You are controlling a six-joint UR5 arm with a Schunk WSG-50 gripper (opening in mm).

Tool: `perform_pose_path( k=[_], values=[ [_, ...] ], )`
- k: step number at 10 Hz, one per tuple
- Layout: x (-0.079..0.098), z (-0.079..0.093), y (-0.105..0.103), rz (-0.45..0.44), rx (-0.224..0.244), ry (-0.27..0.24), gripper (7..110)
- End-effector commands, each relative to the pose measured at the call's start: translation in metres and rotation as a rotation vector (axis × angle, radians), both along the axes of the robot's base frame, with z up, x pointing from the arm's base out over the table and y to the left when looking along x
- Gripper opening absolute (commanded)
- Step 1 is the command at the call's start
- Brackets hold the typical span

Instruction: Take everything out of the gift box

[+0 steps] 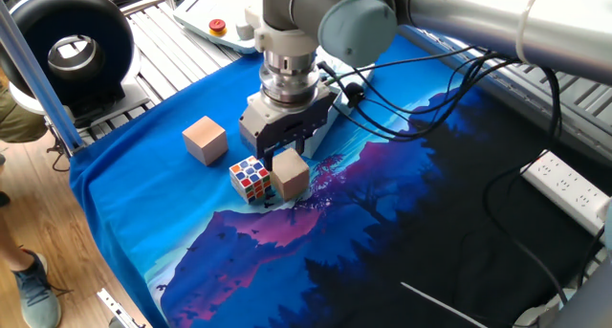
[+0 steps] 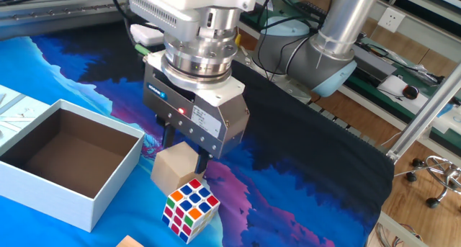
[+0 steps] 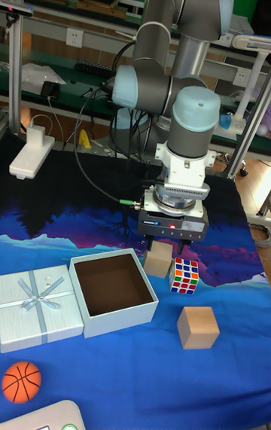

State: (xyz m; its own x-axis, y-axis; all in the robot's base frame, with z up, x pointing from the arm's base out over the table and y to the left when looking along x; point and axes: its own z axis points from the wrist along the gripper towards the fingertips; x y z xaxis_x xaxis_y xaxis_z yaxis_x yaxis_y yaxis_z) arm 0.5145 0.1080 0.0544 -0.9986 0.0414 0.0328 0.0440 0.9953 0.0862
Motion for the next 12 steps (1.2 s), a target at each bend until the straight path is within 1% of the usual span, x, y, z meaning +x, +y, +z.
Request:
perform_pose_path(
  k=[1,2,3,4,5,6,7,8,9,10,11,12],
  values=[
    [0.0,0.004,0.001,-0.013,0.013,0.004,66],
    [-0.002,0.015,-0.001,-0.011,0.013,0.015,66],
    [-0.006,0.032,-0.006,-0.005,0.007,0.031,66],
    [-0.007,0.048,-0.014,0.014,0.0,0.036,66],
    [0.008,0.066,-0.036,0.05,-0.044,0.011,66],
    [0.04,0.079,-0.043,0.055,-0.031,-0.05,66],
    [0.077,0.09,-0.048,0.057,-0.005,-0.1,44],
    [0.099,0.101,-0.065,0.028,-0.032,-0.097,44],
    [0.115,0.11,-0.087,0.037,-0.061,-0.089,44],
    [0.121,0.114,-0.087,0.027,-0.007,-0.09,44],
    [0.128,0.112,-0.085,0.007,0.034,-0.116,44],
    [0.131,0.109,-0.089,0.012,0.037,-0.131,44]
  ],
)
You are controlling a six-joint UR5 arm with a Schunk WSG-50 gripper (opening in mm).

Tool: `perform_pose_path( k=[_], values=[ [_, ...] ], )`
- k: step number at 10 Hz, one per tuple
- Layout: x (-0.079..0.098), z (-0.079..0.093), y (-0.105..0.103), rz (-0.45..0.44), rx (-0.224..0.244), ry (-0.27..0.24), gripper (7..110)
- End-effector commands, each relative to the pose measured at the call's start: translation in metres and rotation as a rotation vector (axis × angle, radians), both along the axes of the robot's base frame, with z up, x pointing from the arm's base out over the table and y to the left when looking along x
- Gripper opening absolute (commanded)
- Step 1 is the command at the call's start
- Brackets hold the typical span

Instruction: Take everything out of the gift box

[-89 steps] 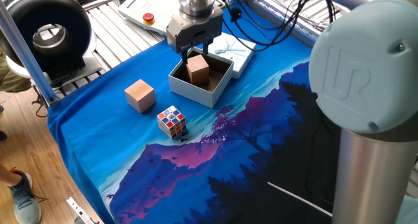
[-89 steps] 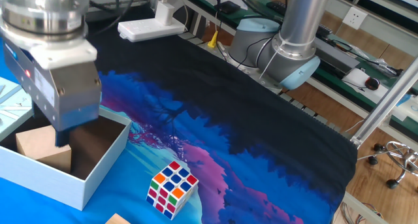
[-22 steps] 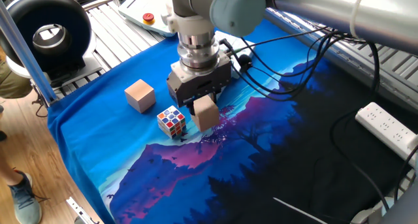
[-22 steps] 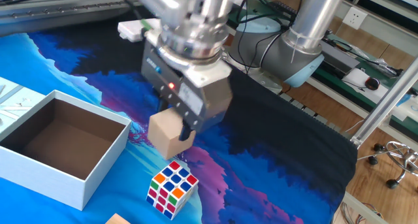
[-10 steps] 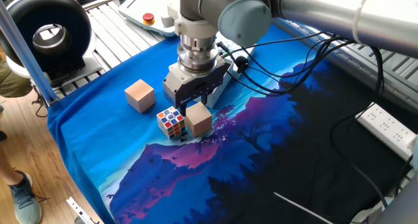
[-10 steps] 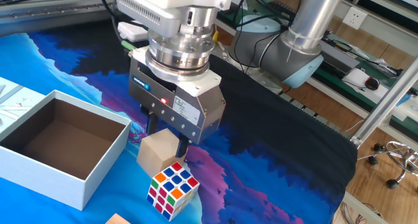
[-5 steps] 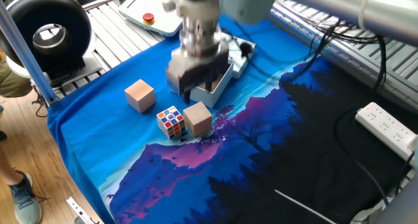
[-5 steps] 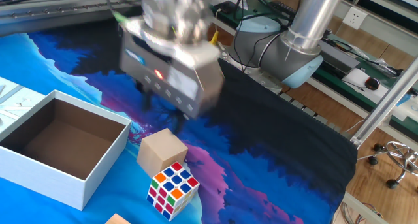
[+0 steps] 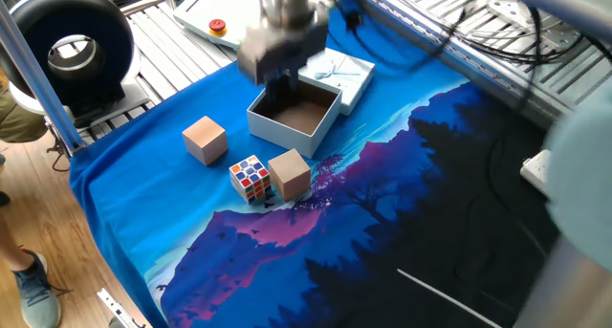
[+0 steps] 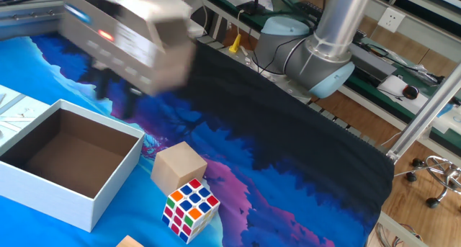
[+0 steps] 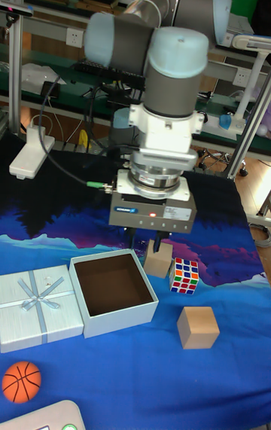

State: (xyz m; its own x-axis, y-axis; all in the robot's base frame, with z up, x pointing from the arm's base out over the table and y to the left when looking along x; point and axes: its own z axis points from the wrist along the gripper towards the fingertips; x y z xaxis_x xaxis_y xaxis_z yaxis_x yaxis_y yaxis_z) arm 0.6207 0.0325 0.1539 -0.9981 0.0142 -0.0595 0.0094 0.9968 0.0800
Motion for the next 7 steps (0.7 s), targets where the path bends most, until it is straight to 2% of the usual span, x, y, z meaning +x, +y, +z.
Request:
perform_pose_path(
  k=[1,3,4,5,7],
  values=[
    [0.023,0.004,-0.019,0.006,0.021,-0.033,7],
    [0.025,-0.006,-0.029,0.028,-0.027,-0.013,7],
    [0.024,-0.009,-0.029,0.027,-0.033,-0.007,7],
    [0.021,-0.009,-0.032,0.032,-0.036,0.004,7],
    [0.022,-0.007,-0.028,0.04,-0.013,-0.003,7]
  ],
)
